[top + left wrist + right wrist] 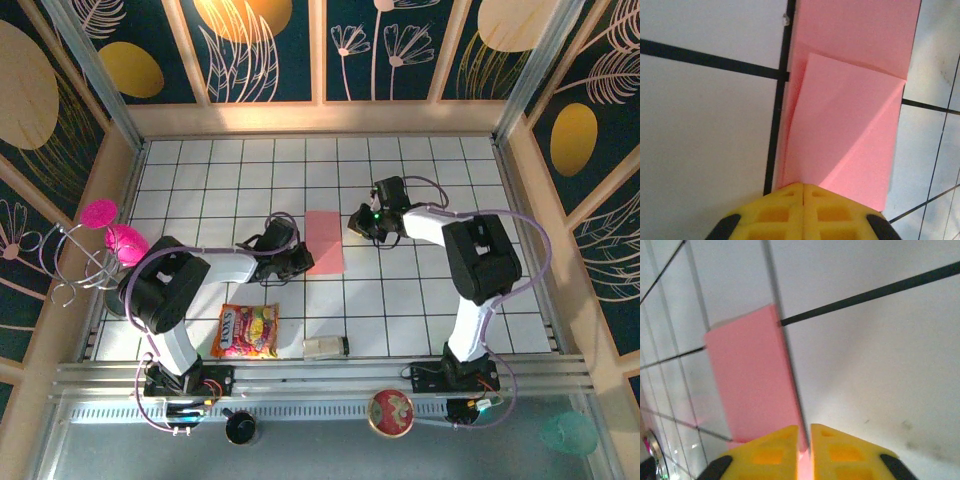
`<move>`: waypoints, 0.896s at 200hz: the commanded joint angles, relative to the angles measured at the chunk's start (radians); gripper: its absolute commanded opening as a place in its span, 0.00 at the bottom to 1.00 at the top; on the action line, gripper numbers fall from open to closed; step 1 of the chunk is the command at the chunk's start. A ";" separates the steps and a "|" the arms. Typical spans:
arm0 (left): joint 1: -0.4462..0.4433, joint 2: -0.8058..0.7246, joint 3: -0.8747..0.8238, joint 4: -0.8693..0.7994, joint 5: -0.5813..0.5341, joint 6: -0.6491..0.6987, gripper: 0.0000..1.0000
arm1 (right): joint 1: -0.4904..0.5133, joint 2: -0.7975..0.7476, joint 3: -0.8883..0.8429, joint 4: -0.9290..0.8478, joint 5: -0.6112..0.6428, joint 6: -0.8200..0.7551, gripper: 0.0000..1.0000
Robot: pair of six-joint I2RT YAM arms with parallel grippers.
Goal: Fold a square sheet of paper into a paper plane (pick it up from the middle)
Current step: Fold the triangle a second time at the center of the table, then pick up the paper from the center of the table.
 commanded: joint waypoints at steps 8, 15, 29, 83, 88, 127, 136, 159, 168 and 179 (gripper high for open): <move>0.010 -0.040 0.101 -0.053 -0.014 0.044 0.20 | 0.034 -0.097 -0.082 0.053 0.007 0.064 0.24; 0.016 -0.040 0.114 -0.053 -0.021 0.051 0.22 | 0.040 -0.110 -0.102 0.077 0.003 0.083 0.26; 0.034 -0.017 0.137 -0.053 -0.020 0.060 0.25 | 0.055 -0.126 -0.135 0.111 -0.014 0.114 0.30; 0.066 0.067 0.160 -0.022 0.008 0.077 0.28 | 0.106 -0.109 -0.175 0.173 -0.059 0.177 0.37; 0.069 0.071 0.160 -0.021 0.004 0.077 0.28 | 0.109 -0.105 -0.175 0.176 -0.061 0.180 0.37; 0.078 0.096 0.146 -0.007 -0.010 0.070 0.29 | 0.124 -0.078 -0.171 0.195 -0.068 0.207 0.37; 0.081 0.103 0.140 -0.004 -0.010 0.066 0.29 | 0.126 -0.072 -0.168 0.196 -0.071 0.212 0.37; 0.080 0.118 0.122 0.007 -0.007 0.053 0.29 | 0.135 -0.054 -0.157 0.187 -0.069 0.216 0.38; 0.082 0.121 0.116 0.009 -0.008 0.049 0.29 | 0.138 -0.046 -0.152 0.180 -0.068 0.218 0.38; 0.082 0.122 0.109 0.011 -0.011 0.044 0.29 | 0.140 -0.040 -0.148 0.175 -0.063 0.222 0.38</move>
